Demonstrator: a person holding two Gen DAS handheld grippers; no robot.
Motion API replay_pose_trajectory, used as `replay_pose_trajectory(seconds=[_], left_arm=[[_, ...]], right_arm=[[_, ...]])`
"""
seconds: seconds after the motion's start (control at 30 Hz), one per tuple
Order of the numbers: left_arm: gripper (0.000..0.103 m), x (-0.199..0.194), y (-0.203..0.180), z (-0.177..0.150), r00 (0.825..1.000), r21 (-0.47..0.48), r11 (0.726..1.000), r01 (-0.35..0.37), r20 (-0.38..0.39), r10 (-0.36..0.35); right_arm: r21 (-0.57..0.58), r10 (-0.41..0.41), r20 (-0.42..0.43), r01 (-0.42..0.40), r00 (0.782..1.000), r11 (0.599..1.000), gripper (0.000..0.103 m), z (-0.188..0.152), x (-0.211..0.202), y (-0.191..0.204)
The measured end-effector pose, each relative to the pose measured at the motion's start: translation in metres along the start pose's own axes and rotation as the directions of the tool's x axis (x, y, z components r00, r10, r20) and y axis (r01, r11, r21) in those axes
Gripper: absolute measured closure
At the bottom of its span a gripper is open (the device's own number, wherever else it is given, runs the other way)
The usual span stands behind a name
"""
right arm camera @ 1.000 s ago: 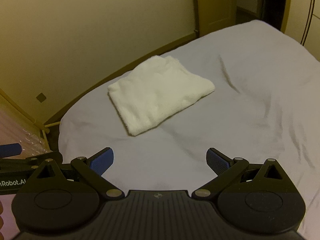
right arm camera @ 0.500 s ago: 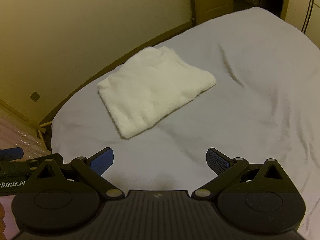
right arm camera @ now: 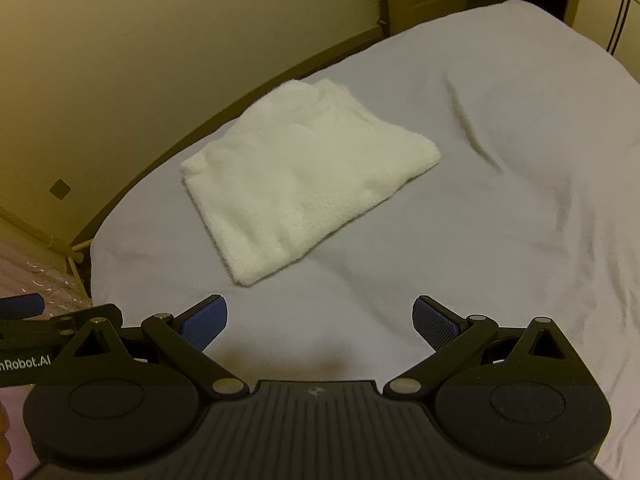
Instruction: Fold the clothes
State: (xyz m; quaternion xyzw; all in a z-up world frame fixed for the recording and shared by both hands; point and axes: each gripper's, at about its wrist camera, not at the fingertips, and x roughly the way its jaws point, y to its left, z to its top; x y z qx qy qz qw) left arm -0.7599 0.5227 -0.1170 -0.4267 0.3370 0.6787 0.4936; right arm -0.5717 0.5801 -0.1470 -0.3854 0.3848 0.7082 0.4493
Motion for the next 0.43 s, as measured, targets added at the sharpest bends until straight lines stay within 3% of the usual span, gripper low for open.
replay_pose_trajectory(seconds=[0.43], left_arm=[[0.001, 0.012, 0.009, 0.021, 1.000, -0.017, 1.000, 0.005, 0.014, -0.004]], right_arm=[[0.007, -0.009, 0.014, 0.009, 1.000, 1.000, 0.001, 0.005, 0.003, 0.004]])
